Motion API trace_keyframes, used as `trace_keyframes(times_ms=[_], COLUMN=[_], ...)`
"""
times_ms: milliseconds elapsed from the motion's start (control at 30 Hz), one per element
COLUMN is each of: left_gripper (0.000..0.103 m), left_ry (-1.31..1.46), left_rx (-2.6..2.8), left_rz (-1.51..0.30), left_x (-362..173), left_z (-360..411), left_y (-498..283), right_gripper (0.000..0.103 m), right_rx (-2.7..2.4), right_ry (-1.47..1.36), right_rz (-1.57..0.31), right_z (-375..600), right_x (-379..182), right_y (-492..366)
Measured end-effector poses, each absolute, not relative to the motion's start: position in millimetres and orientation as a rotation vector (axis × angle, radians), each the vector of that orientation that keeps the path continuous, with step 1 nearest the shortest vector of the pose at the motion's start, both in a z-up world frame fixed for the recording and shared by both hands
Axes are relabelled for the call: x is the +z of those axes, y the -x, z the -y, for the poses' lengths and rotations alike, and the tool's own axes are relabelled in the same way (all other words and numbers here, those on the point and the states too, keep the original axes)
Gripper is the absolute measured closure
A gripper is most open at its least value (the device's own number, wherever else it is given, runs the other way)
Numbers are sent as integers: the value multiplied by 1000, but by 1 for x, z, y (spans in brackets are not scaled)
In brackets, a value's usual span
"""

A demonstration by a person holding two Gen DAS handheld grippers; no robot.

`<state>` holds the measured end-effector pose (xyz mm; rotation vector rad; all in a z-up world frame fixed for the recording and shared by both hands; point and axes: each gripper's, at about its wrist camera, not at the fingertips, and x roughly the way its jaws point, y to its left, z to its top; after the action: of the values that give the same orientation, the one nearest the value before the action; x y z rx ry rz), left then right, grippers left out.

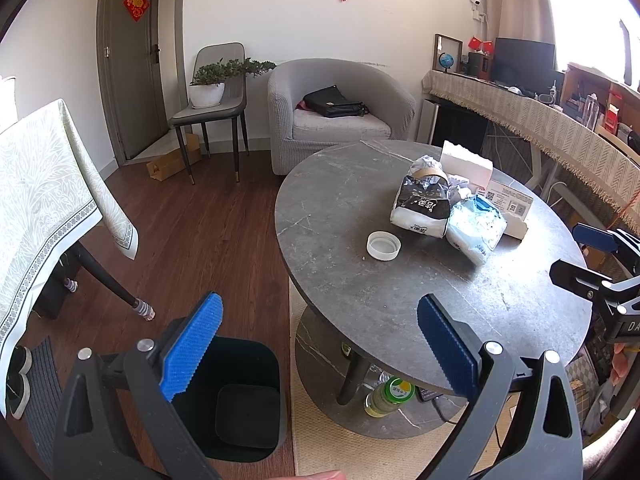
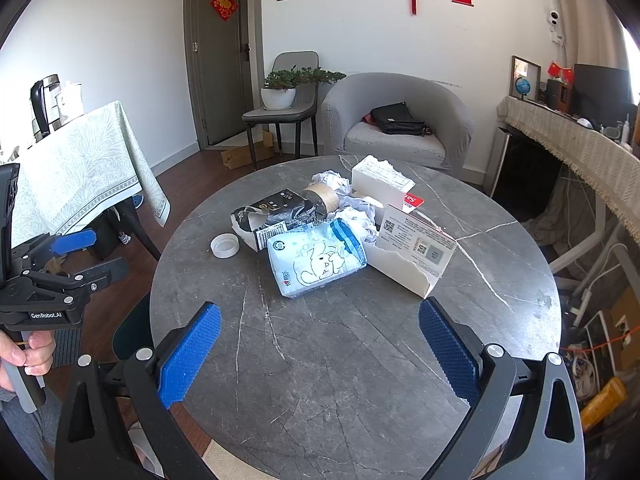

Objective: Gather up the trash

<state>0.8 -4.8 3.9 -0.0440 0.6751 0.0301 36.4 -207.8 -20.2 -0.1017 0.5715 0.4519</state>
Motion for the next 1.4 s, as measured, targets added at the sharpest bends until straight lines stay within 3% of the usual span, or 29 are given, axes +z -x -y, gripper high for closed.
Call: trace_keyframes(times_ms=[867, 1000, 1200, 1400], left_gripper=[5, 16, 19, 42], left_ry=[8, 3, -32, -75], left_rx=[40, 16, -42, -144], left_rz=[-668, -672, -674, -732], left_x=[3, 5, 6, -3], left_z=[8, 6, 10, 20], left_y=[-5, -11, -23, -48], right_gripper=[4, 7, 15, 23], right_rx=[459, 468, 496, 518], right_ry=[76, 58, 28, 16], right_rz=[-599, -585, -600, -612], right_z=[217, 220, 225, 226], right_x=[-27, -24, -25, -27], right_y=[-48, -49, -55, -58])
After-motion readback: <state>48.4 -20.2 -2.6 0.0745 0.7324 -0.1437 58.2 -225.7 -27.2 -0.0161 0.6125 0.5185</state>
